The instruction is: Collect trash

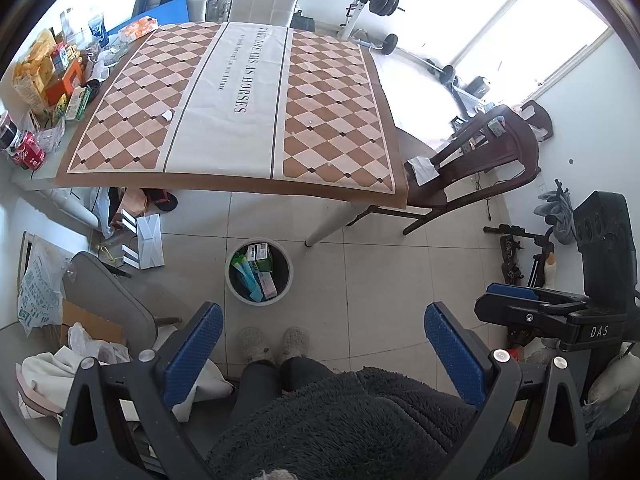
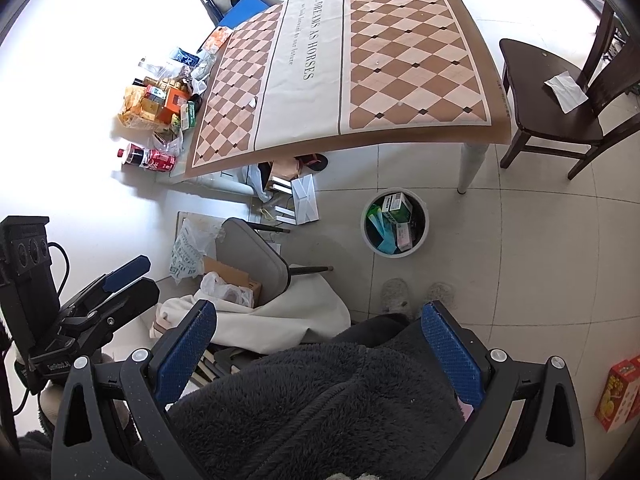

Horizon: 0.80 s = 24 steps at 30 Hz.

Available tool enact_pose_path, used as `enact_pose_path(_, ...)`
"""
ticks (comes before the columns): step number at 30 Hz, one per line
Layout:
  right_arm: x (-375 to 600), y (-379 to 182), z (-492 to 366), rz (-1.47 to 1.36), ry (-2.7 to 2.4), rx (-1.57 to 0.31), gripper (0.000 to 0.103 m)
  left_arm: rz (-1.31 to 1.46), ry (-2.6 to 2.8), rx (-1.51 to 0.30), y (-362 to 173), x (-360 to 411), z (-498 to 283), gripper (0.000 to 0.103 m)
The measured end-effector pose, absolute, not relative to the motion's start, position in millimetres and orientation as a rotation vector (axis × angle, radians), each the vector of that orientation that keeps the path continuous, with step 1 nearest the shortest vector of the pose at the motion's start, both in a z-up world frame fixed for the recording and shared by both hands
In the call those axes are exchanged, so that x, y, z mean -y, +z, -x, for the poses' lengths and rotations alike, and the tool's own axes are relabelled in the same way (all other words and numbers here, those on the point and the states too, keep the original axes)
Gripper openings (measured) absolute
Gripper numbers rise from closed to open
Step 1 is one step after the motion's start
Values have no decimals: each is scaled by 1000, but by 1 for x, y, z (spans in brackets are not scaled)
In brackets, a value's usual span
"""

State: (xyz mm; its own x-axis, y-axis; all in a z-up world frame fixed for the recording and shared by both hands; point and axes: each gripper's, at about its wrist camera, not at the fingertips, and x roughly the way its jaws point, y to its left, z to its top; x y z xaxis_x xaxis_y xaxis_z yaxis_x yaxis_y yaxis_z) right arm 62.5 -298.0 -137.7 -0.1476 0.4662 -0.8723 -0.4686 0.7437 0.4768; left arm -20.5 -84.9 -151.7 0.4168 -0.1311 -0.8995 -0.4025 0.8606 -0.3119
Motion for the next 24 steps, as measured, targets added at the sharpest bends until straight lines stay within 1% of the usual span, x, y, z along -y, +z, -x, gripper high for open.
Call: enact_pose_path(24,296,-139,-59,0,811,-1517,103,537,176,-1143,-151,85,23,103)
